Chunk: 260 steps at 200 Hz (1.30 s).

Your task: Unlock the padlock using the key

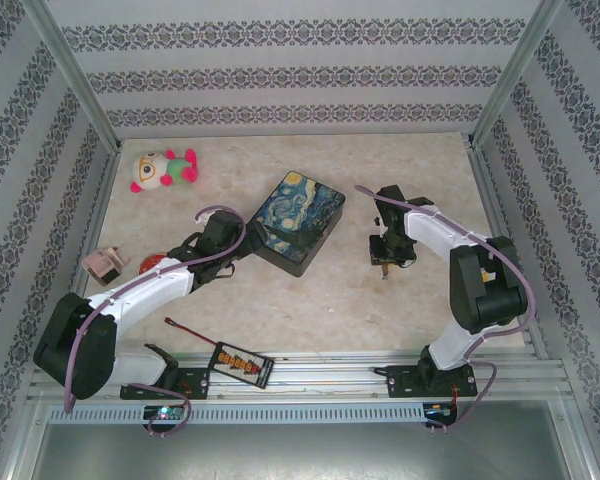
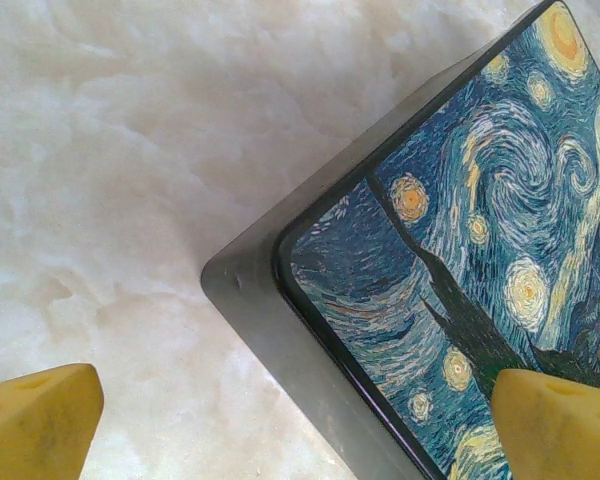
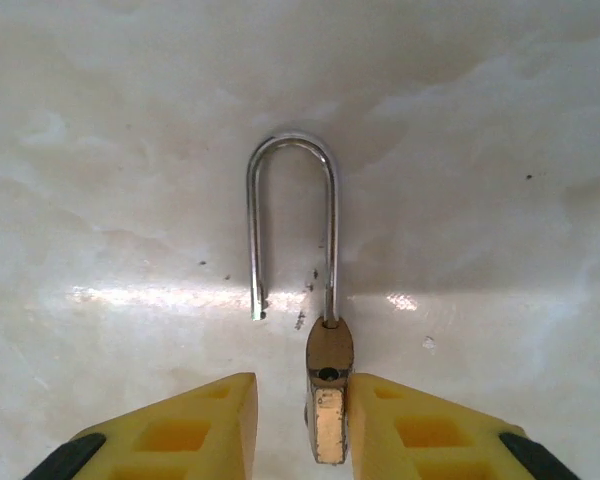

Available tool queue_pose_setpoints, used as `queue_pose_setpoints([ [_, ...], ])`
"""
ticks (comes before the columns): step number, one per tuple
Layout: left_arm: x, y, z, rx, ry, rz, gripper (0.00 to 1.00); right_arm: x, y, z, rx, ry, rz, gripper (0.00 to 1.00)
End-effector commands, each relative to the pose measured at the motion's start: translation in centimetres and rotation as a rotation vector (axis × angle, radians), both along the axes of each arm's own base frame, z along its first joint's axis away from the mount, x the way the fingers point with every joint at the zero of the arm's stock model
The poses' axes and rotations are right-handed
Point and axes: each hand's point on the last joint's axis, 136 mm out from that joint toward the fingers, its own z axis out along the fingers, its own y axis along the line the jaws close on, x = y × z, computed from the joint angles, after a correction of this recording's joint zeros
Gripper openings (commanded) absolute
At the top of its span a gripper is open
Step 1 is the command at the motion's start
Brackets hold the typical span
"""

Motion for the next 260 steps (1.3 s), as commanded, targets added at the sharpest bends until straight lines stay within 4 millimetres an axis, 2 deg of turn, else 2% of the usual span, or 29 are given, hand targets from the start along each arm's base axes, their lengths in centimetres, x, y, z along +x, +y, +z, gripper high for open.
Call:
queue_pose_setpoints([
  [1, 0.0, 0.4, -0.1, -0.013, 0.004, 0.025, 0.99, -0.5, 0.9, 0.2, 0.034, 0.006, -0.009, 0.29],
  [78, 0.1, 0.2, 0.2, -0.024, -0.002, 0.021, 0.99, -1.5, 3.2, -1.2, 0.087, 0.032, 0.005, 0.27],
  [106, 0.1, -0.1, 0.3, -0.036, 0.000, 0.011, 0.99, -0.8, 3.5, -0.3, 0.089, 0.009, 0.023, 0.26],
  [122, 0.1, -0.5, 0.6, -0.054, -0.002, -0.001, 0.99, 0.6, 3.6, 1.5, 0.088, -0.039, 0.045, 0.27],
  [138, 0.1, -1.0, 0.8, -0.081, -0.002, -0.014, 0.99, 2.5, 3.9, 3.6, 0.099, -0.101, 0.062, 0.32],
  [168, -0.3, -1.9, 0.9, -0.126, 0.002, -0.035, 0.99, 6.8, 4.6, 7.4, 0.150, -0.224, 0.082, 0.46],
  [194, -0.8, -3.0, 0.9, -0.133, 0.006, -0.059, 0.99, 10.9, 5.7, 9.6, 0.213, -0.315, 0.109, 0.51],
  [231, -1.2, -4.2, 0.7, -0.132, 0.015, -0.078, 0.99, 15.9, 8.1, 10.5, 0.305, -0.387, 0.167, 0.56],
  [246, -1.3, -5.0, 0.6, -0.134, 0.021, -0.094, 0.99, 17.4, 8.9, 10.1, 0.328, -0.387, 0.184, 0.64],
  [260, -1.3, -5.5, 0.4, -0.134, 0.025, -0.104, 0.99, 18.5, 9.4, 9.5, 0.342, -0.382, 0.191, 0.64],
])
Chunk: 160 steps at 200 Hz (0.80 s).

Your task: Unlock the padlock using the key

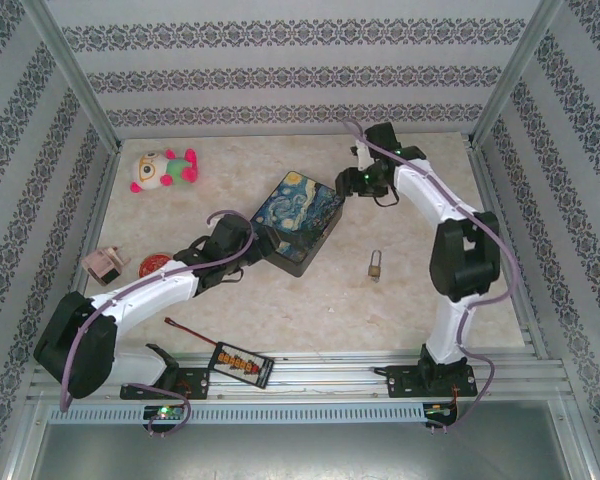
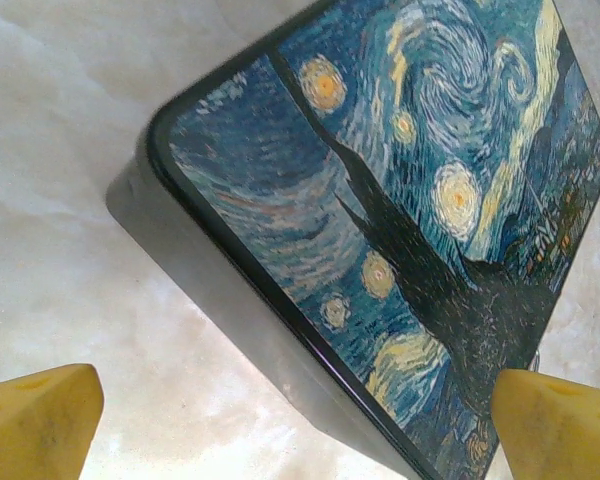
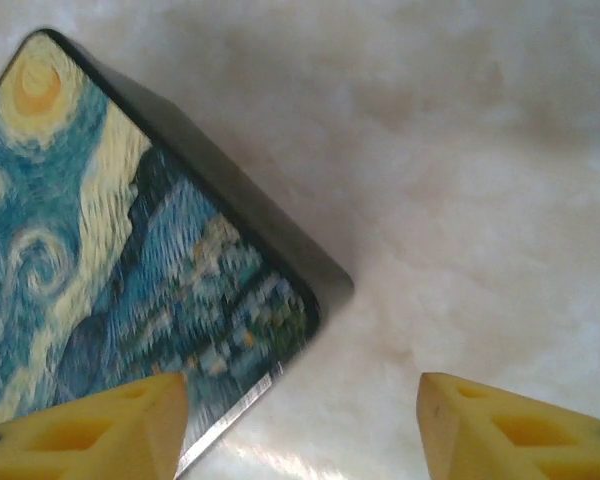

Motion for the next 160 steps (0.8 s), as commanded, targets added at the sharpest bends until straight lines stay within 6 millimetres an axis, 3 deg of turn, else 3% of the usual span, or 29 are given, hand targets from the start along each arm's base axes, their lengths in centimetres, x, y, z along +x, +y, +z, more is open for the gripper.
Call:
queue_pose_setpoints([
  [1, 0.4, -1.4, 0.5, -0.034, -0.012, -0.004, 0.99, 1.8, 1.4, 0.0, 0.053, -0.015, 0.056, 0.64],
  [24, 0.5, -1.9, 0.2, -0.033, -0.009, -0.012, 0.99, 3.0, 2.1, -1.0, 0.065, -0.005, 0.071, 0.63],
  [58, 1.2, -2.3, 0.3, -0.026, -0.018, -0.020, 0.99, 3.2, 2.5, -2.4, 0.075, 0.025, 0.088, 0.52],
  [90, 2.0, -2.6, 0.7, -0.019, -0.035, -0.018, 0.86, 2.4, 2.6, -3.3, 0.088, 0.044, 0.094, 0.41],
  [160, 4.3, -3.0, -0.1, 0.002, -0.031, -0.014, 0.60, -1.1, 2.0, -3.7, 0.107, 0.087, 0.055, 0.39],
])
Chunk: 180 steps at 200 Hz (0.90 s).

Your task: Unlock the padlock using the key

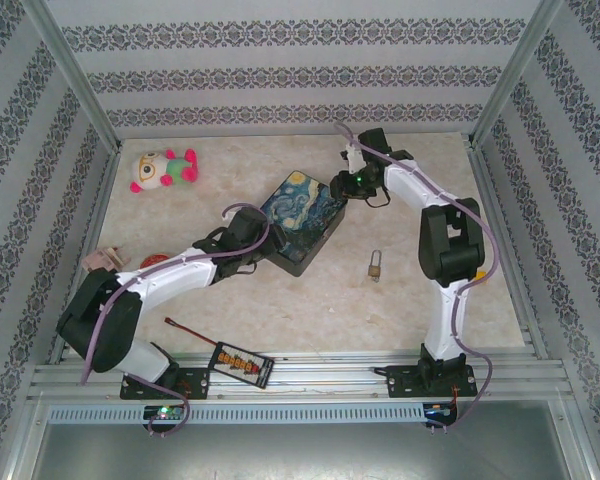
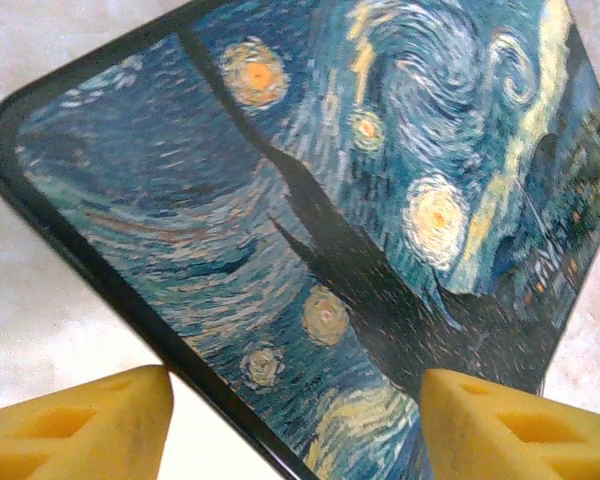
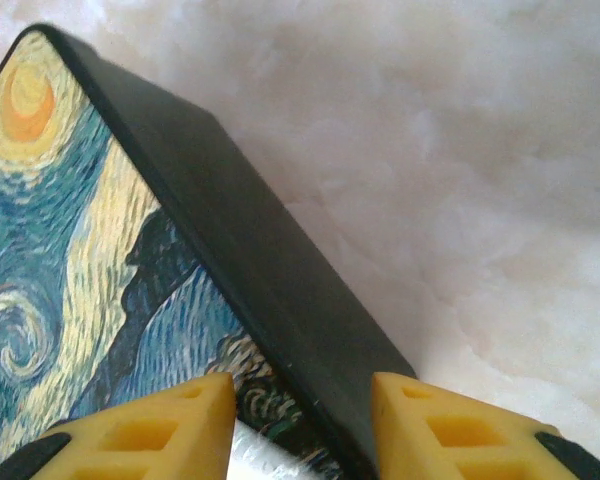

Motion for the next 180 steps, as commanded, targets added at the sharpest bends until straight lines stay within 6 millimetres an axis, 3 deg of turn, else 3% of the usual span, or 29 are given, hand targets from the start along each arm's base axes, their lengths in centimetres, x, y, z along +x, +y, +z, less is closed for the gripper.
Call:
queue_pose_setpoints([
  [1, 1.7, -0.6, 1.0, -0.021, -0.041, 0.000, 0.60, -2.5, -0.1, 0.1, 0.010, 0.056, -0.013, 0.39],
  [95, 5.9, -0.7, 1.4, -0.027, -0.070, -0.023, 0.43, -10.4, 0.0, -0.9, 0.097, 0.184, -0.127, 0.36],
  [140, 7.2, -1.0, 1.8, -0.032, -0.083, -0.041, 0.42, -13.7, 0.2, -0.9, 0.119, 0.201, -0.169, 0.36],
  [180, 7.3, -0.7, 1.9, -0.028, -0.084, -0.038, 0.44, -15.2, -0.2, -0.3, 0.121, 0.183, -0.195, 0.36],
])
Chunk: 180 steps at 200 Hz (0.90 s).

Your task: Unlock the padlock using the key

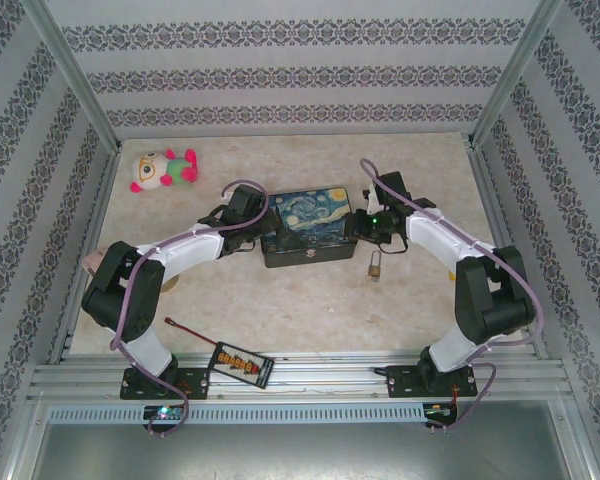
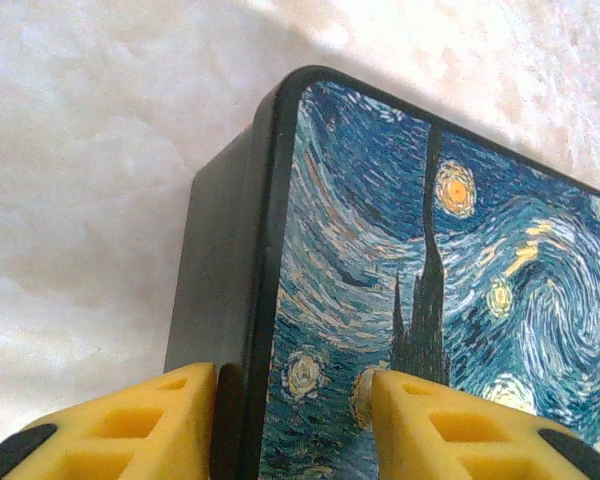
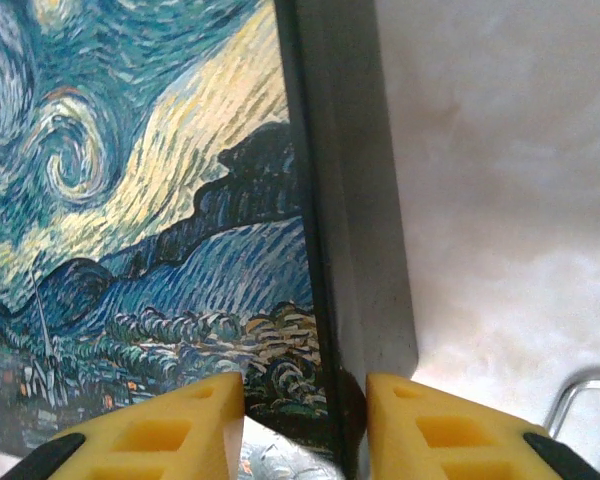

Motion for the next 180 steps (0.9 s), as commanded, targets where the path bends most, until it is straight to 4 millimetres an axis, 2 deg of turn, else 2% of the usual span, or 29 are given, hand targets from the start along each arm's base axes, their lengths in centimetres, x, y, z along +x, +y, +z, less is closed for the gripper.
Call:
queue_pose_setpoints([
  [1, 1.1, -2.5, 2.5, -0.087, -0.069, -0.071, 0.44, -2.4, 1.8, 0.0, 0.061, 0.052, 0.028, 0.36],
  [30, 0.5, -2.4, 2.1, -0.110, -0.060, -0.064, 0.46, -2.8, 1.6, 0.0, 0.057, 0.050, 0.018, 0.37],
  [57, 0.1, -2.0, 1.8, -0.104, -0.052, -0.053, 0.48, -2.7, 1.3, 0.2, 0.046, 0.044, 0.011, 0.42],
  [74, -0.2, -1.5, 2.5, -0.106, -0.063, -0.046, 0.52, -2.6, 0.7, 0.7, 0.019, 0.027, 0.000, 0.48],
  [98, -0.5, -0.4, 4.3, -0.100, -0.102, -0.030, 0.63, -2.6, -0.5, 1.7, -0.023, -0.005, -0.018, 0.53],
  [122, -1.1, 1.3, 6.3, -0.073, -0.146, -0.001, 0.78, -2.8, -2.1, 2.9, -0.061, -0.043, -0.051, 0.56],
  [159, -3.2, 5.0, 8.4, -0.010, -0.203, 0.067, 0.98, -3.5, -5.1, 4.6, -0.105, -0.102, -0.113, 0.63],
  [180, -4.8, 7.4, 9.5, 0.058, -0.237, 0.107, 0.99, -4.0, -7.0, 5.5, -0.135, -0.136, -0.152, 0.68],
])
